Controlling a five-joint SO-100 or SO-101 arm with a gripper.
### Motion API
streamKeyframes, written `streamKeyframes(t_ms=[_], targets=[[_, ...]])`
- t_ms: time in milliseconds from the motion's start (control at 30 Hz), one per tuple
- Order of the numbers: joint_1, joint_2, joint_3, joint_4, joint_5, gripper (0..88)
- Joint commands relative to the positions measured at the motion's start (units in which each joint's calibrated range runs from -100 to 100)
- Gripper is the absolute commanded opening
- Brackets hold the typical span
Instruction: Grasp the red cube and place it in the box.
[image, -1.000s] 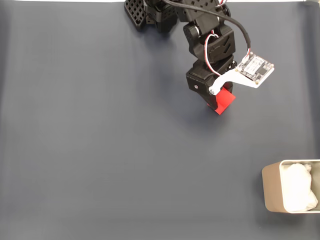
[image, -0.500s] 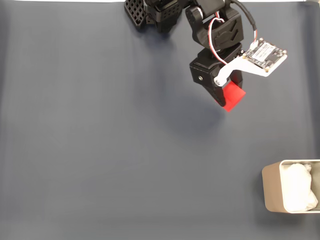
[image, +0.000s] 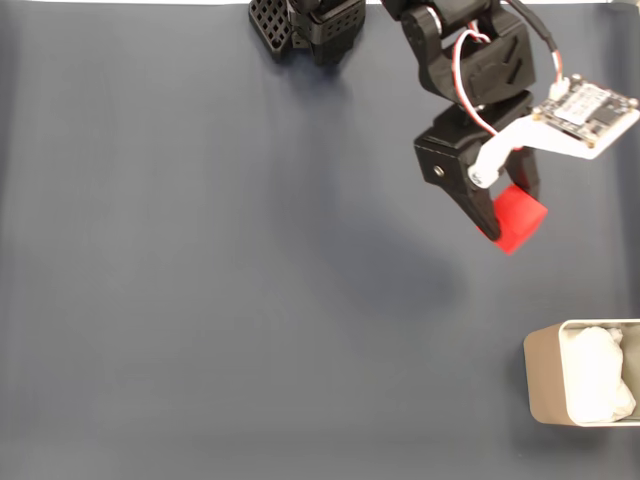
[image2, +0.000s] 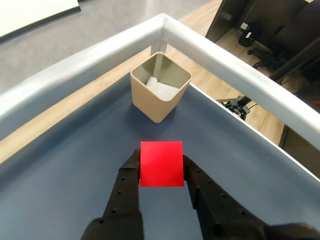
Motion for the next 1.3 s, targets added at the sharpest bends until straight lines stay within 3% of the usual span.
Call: streamKeyframes(t_ms=[0, 1267], targets=[[0.72, 2.87, -8.49, 0.16, -0.73, 6.0], [-0.77, 38.92, -56.39, 0.65, -0.93, 6.3]])
